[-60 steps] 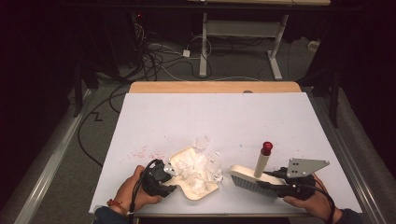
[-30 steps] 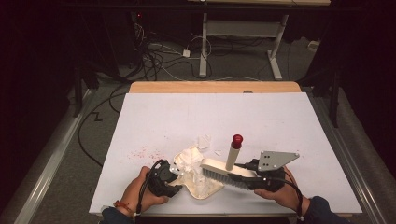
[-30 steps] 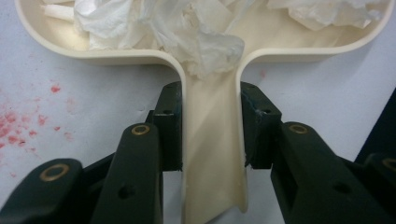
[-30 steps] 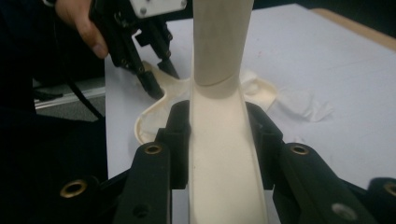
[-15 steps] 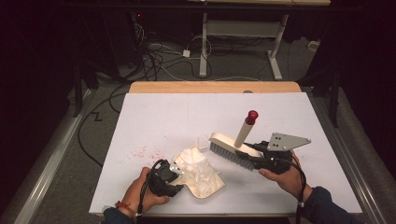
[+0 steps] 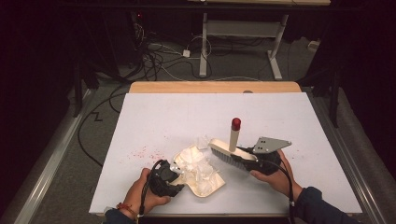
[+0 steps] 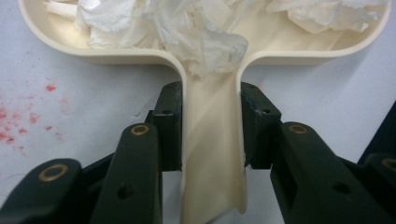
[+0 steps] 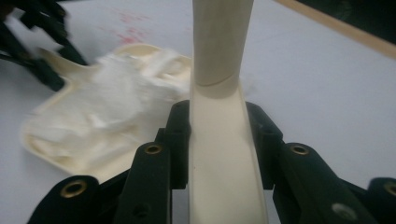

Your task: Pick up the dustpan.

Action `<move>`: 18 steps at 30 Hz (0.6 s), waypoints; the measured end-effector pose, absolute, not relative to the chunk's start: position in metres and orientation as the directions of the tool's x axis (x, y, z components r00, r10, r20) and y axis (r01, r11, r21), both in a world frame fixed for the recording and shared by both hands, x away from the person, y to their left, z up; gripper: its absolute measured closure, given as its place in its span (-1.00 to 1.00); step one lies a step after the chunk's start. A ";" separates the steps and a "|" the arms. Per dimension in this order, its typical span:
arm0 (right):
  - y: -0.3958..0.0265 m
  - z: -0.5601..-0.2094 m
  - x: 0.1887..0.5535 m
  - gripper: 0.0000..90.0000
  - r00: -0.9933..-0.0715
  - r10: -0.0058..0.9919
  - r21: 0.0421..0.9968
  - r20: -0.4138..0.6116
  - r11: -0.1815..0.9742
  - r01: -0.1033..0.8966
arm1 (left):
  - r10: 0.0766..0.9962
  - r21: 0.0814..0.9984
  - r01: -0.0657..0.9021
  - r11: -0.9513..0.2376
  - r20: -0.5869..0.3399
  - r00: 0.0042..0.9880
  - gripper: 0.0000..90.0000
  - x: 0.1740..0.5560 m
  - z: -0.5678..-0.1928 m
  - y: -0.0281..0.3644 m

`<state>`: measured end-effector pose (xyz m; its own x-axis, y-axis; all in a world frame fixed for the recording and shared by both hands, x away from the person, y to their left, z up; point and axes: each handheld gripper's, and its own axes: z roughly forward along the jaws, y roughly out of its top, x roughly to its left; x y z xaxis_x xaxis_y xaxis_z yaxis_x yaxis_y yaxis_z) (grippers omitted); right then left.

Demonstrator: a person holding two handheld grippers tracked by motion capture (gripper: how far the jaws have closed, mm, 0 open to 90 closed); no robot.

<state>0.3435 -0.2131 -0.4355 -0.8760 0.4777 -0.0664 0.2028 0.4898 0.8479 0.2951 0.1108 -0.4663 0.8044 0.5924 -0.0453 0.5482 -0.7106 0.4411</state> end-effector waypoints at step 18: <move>-0.204 -0.409 0.325 0.52 -0.906 0.419 0.901 -0.064 0.415 0.128 | 0.612 0.446 0.567 -0.692 -0.054 0.789 0.39 0.298 -0.466 0.115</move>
